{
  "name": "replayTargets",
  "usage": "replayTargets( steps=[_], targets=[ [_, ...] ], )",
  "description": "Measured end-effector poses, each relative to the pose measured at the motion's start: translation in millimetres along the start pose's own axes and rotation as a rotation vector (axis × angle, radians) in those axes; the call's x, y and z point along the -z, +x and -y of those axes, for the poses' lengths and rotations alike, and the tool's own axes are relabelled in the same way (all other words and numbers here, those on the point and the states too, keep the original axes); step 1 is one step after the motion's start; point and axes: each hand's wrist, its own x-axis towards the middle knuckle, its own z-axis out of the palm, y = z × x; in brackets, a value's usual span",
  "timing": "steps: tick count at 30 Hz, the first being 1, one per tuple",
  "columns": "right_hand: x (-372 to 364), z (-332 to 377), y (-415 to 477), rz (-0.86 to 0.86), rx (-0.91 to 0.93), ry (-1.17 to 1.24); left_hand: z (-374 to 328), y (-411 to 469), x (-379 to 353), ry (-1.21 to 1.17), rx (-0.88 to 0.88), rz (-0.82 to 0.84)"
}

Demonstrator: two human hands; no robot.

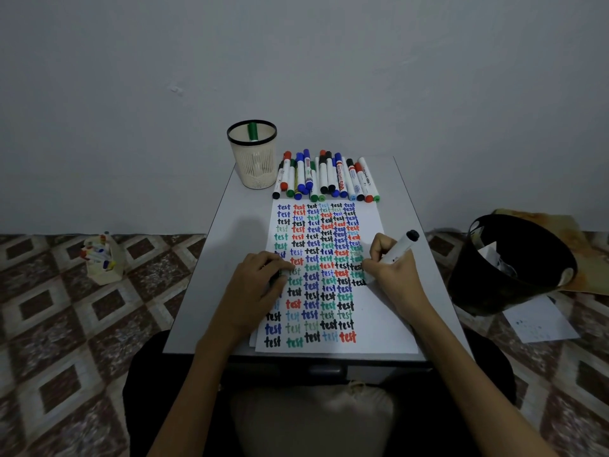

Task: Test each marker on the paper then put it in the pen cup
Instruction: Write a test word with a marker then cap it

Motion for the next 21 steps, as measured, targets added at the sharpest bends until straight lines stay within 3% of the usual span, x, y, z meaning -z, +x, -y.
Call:
replayTargets(
  steps=[3,8,15,21],
  targets=[
    [0.5,4.1,-1.7,-0.008,0.013,0.053,-0.8,0.4,0.1,-0.007,0.005,0.003],
    [7.5,6.1,-1.3,-0.180,0.017,0.354,0.9,-0.7,2.7,-0.026,0.071,-0.106],
    [7.2,11.5,-1.8,0.022,-0.025,0.488,4.3,-3.5,4.0,-0.066,0.161,-0.174],
    [-2.3,17.2,-8.7,0.186,-0.053,0.382,-8.7,-3.3,14.6,-0.280,-0.013,-0.130]
  ],
)
